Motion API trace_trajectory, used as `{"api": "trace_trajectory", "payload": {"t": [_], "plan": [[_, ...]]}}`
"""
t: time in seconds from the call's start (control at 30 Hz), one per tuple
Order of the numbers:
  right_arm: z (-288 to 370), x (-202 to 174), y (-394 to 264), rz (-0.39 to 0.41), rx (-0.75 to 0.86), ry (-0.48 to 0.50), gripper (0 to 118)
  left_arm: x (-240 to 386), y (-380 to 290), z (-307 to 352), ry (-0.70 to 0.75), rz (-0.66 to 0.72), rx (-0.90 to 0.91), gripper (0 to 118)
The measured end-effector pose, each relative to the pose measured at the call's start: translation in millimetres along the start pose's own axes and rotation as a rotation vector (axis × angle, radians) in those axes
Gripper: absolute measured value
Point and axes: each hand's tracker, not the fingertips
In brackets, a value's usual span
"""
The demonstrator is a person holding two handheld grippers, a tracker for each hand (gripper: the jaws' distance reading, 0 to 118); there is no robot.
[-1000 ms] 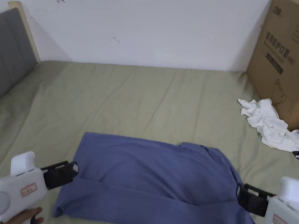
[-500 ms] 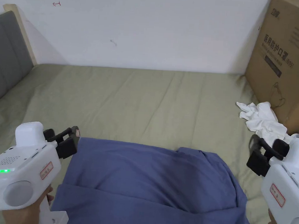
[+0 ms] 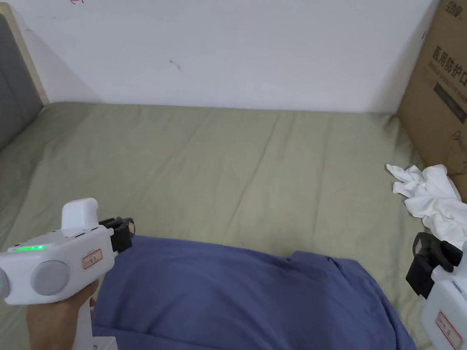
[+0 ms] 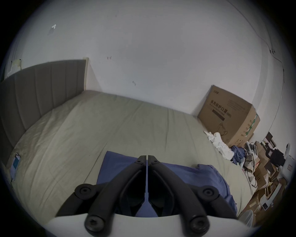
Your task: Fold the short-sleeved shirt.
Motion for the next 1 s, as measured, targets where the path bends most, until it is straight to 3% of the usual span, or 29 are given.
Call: {"api": "trace_trajectory", "payload": {"t": [0.43, 0.47, 0.5, 0.53, 0.57, 0.6, 0.9, 0.97, 1.0], "plan": [[-80.9, 1.5, -25.1, 0.022, -0.141, -0.027, 2, -69.3, 24.1, -157.2, 0.098, 0.036, -0.329, 7], [-85.0, 2.3, -27.8, 0.019, -0.152, -0.027, 3, -72.6, 23.5, -164.6, 0.100, 0.045, -0.337, 14], [-88.5, 2.9, -30.1, 0.018, -0.159, -0.025, 2, -74.3, 23.2, -168.7, 0.103, 0.049, -0.353, 30], [-91.2, 1.9, -33.0, 0.017, -0.165, -0.027, 3, -75.3, 23.0, -173.7, 0.108, 0.061, -0.373, 69], [-94.4, 1.8, -35.6, 0.017, -0.173, -0.027, 3, -76.4, 21.9, -179.9, 0.140, 0.075, -0.413, 92], [-97.5, 2.3, -37.6, 0.018, -0.180, -0.025, 3, -76.1, 22.0, -185.1, 0.164, 0.066, -0.434, 99], [-106.5, -1.0, -43.2, 0.028, -0.220, -0.023, 3, -78.9, 6.9, -204.5, 0.227, 0.012, -0.498, 102], [-109.3, 1.0, -45.5, 0.021, -0.229, -0.027, 3, -71.6, 1.8, -205.1, 0.226, -0.038, -0.506, 97], [-111.5, 2.4, -46.3, 0.018, -0.235, -0.031, 3, -66.6, 0.4, -204.2, 0.241, -0.102, -0.504, 88]]}}
